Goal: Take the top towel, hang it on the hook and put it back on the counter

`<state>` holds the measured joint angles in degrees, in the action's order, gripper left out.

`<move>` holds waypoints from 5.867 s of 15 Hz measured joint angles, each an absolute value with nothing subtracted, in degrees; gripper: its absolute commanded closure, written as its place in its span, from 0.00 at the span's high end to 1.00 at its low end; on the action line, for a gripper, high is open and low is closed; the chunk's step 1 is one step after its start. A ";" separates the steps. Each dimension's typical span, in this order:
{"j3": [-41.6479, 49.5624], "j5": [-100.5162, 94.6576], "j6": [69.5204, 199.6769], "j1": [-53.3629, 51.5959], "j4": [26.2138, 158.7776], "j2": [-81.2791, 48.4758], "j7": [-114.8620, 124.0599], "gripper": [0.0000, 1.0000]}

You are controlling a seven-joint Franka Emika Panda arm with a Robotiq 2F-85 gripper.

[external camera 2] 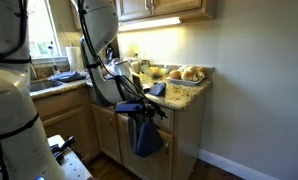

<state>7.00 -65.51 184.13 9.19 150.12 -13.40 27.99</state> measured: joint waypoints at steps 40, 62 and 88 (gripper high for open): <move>7.13 -45.81 197.77 7.90 143.88 -29.12 14.13 1.00; -7.64 -25.44 197.72 17.72 142.98 -32.35 -4.29 1.00; -10.01 -25.52 197.74 19.22 143.47 -33.83 -6.51 0.09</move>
<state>-10.01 -25.52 197.74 19.22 143.47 -33.83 -6.51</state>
